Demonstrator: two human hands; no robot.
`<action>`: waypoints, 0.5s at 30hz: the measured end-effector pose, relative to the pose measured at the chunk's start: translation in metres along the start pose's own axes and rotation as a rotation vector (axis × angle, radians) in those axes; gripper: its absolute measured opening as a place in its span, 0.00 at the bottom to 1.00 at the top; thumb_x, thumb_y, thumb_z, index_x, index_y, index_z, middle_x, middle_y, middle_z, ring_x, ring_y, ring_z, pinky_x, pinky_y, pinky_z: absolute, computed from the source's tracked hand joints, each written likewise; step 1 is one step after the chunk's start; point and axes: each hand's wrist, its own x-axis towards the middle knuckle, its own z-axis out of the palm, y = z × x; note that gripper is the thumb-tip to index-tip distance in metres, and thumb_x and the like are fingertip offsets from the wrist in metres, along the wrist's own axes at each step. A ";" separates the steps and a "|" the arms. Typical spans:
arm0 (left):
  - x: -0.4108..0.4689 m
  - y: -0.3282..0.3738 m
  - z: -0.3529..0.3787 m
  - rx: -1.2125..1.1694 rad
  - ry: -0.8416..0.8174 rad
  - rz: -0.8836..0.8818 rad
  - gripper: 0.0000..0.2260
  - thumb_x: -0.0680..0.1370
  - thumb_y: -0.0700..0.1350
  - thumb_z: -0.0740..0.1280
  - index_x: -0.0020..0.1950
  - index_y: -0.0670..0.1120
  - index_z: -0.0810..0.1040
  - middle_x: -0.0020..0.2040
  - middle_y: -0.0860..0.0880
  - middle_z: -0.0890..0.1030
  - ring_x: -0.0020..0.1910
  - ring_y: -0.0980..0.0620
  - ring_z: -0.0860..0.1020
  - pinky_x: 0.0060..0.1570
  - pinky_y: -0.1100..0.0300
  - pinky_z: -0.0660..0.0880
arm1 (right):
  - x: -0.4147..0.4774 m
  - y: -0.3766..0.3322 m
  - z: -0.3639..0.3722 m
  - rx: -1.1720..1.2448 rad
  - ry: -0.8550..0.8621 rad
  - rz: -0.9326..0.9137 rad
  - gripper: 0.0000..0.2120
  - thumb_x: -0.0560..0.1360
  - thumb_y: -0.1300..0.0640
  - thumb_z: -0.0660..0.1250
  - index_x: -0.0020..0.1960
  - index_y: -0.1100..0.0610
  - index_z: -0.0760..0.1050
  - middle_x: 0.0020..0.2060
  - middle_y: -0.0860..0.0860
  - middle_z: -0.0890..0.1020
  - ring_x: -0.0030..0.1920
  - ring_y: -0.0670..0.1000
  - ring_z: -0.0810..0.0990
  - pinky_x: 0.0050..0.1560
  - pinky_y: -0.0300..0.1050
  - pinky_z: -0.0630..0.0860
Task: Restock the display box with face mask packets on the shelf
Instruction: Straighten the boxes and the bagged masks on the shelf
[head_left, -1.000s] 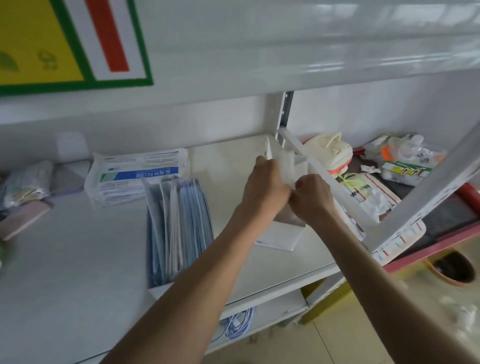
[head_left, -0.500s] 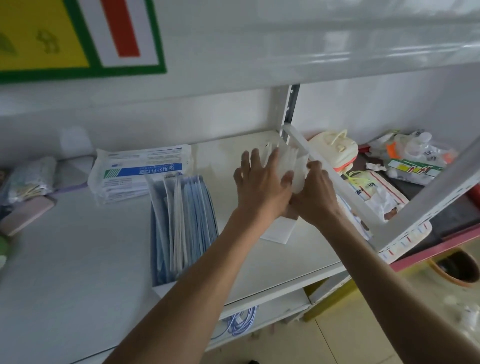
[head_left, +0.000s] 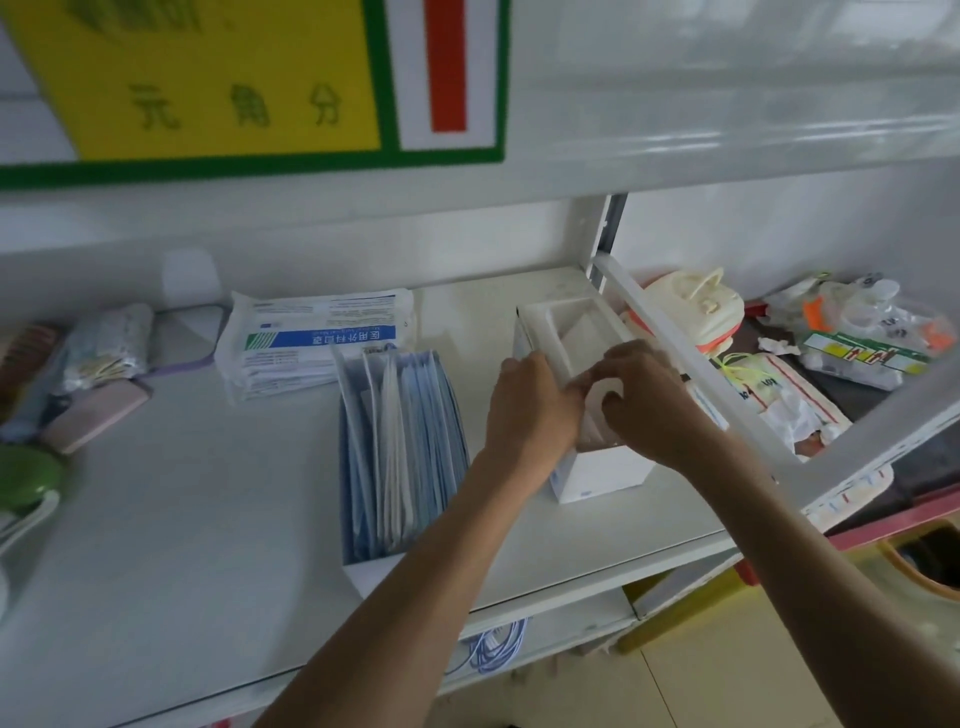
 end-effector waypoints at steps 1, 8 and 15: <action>-0.001 0.001 0.000 0.017 -0.004 -0.011 0.25 0.76 0.57 0.69 0.66 0.41 0.74 0.60 0.43 0.77 0.60 0.43 0.76 0.46 0.59 0.67 | 0.000 0.000 0.001 -0.089 0.069 0.019 0.21 0.72 0.68 0.65 0.62 0.54 0.77 0.63 0.56 0.71 0.64 0.57 0.66 0.63 0.48 0.64; -0.008 0.004 0.006 0.055 -0.068 -0.009 0.31 0.79 0.47 0.66 0.78 0.49 0.55 0.65 0.41 0.70 0.60 0.39 0.75 0.55 0.51 0.71 | 0.012 0.007 0.004 -0.056 0.221 0.309 0.14 0.65 0.70 0.71 0.51 0.65 0.77 0.43 0.59 0.81 0.41 0.61 0.80 0.42 0.55 0.81; -0.016 -0.001 0.008 0.105 -0.118 0.057 0.22 0.83 0.53 0.56 0.76 0.49 0.60 0.71 0.41 0.65 0.63 0.39 0.74 0.59 0.50 0.71 | -0.006 0.010 0.012 -0.312 0.167 0.056 0.13 0.72 0.66 0.69 0.56 0.61 0.80 0.48 0.57 0.82 0.47 0.59 0.81 0.46 0.53 0.80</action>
